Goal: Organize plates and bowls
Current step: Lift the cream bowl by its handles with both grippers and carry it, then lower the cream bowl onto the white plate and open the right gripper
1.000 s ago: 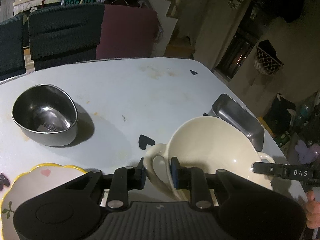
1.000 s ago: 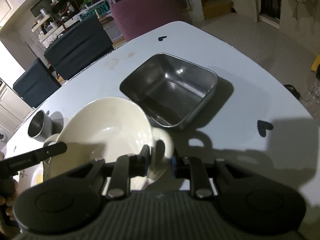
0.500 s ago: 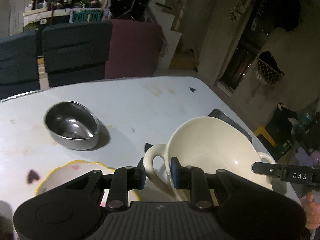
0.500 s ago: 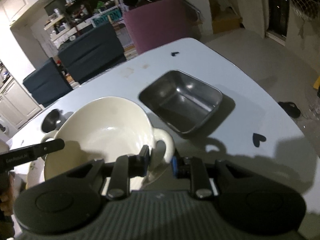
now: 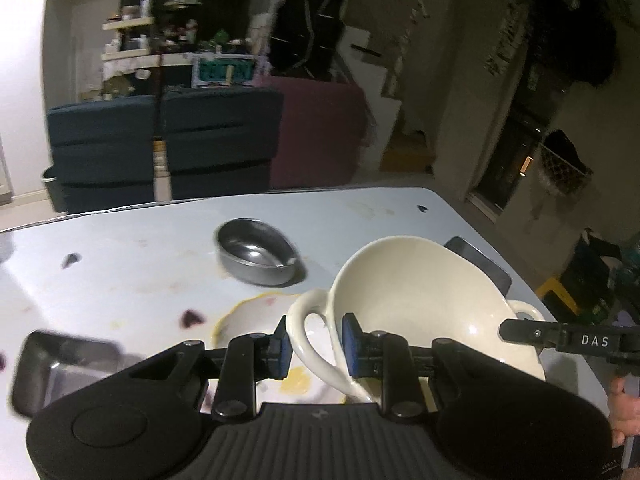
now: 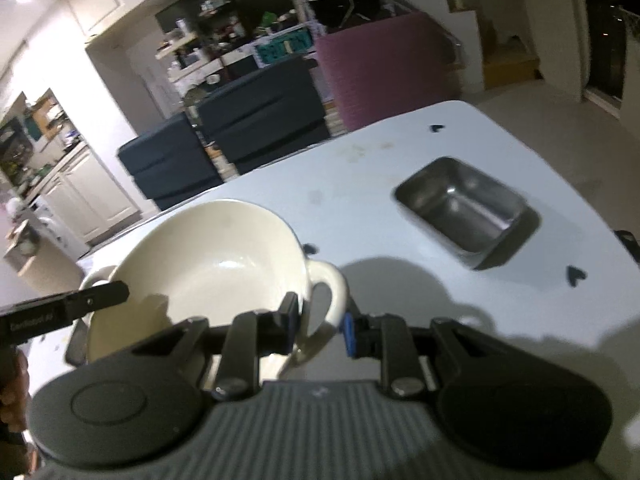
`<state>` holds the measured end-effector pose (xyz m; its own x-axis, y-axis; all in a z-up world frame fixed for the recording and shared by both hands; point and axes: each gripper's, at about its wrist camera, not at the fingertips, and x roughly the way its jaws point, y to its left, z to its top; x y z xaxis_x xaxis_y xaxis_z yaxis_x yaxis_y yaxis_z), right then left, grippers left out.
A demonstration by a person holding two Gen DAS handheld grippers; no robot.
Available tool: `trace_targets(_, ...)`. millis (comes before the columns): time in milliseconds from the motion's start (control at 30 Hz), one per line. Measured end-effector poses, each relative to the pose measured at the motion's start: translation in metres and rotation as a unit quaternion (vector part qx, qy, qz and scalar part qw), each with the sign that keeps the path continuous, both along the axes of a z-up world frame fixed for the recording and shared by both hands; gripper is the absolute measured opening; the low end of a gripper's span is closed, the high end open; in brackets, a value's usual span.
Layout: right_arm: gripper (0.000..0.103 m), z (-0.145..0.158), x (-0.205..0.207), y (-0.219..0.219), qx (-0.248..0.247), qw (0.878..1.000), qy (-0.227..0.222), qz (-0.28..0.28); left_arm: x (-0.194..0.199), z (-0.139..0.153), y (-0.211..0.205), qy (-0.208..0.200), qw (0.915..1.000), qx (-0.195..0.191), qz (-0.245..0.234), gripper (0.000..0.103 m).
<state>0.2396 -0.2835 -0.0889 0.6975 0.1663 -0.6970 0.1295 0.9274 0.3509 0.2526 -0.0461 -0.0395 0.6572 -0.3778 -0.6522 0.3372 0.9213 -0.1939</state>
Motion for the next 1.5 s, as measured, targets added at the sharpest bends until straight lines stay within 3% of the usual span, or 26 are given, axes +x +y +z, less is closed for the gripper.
trace_targets(333, 0.026, 0.015, -0.026, 0.049, 0.017, 0.999, -0.010, 0.045, -0.064, 0.009, 0.060, -0.018, 0.9986, -0.011, 0.049, 0.027)
trace_targets(633, 0.026, 0.011, -0.036, 0.098, 0.015, 0.995, -0.002, 0.095, -0.101, -0.011, 0.115, 0.003, 0.9951, -0.022, 0.096, 0.027)
trace_targets(1000, 0.027, -0.006, -0.023, 0.151, -0.012, 0.987, 0.044, 0.155, -0.108, -0.045, 0.157, 0.048, 0.9911, -0.040, 0.117, 0.027)
trace_targets(1500, 0.026, -0.028, -0.012, 0.177, -0.031, 0.981, 0.087, 0.172, -0.102, -0.081, 0.172, 0.103, 0.9857, -0.049, 0.124, 0.028)
